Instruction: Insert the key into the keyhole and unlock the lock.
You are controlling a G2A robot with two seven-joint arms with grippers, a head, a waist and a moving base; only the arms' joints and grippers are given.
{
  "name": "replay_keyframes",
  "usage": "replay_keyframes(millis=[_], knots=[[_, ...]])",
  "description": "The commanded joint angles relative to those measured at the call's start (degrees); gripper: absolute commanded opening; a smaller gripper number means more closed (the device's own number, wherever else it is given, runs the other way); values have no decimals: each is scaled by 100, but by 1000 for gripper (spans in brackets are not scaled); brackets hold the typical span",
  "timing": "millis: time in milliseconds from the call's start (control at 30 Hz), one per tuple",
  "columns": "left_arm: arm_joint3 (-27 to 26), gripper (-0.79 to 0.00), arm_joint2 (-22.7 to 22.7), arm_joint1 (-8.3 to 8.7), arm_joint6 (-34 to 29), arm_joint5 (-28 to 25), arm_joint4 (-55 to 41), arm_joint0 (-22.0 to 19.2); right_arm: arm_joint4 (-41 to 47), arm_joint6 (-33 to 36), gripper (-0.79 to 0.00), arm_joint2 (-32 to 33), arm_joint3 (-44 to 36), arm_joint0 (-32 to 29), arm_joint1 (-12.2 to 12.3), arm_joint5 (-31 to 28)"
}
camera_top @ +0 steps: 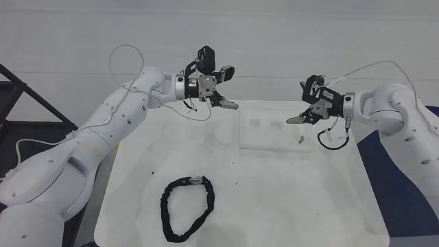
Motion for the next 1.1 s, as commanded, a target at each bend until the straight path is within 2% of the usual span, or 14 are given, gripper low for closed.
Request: replay_keyframes(millis=[0, 433, 700, 867, 1067], knots=[[0, 0, 0, 0, 0, 0, 0, 0, 68, 294, 0, -97, 85, 0, -23, 191], [0, 0, 0, 0, 0, 0, 0, 0, 719, 1972, 0, -1048, 979, 398, -475, 1832], [0, 0, 0, 0, 0, 0, 0, 0, 2173, 3018, 0, -1251, 1857, 654, -788, 2910], [0, 0, 0, 0, 0, 0, 0, 0, 2803, 3417, 0, -1330, 2192, 691, -953, 3726], [0, 0, 0, 0, 0, 0, 0, 0, 2943, 3465, 0, -1454, 2314, 666, -1101, 4537]])
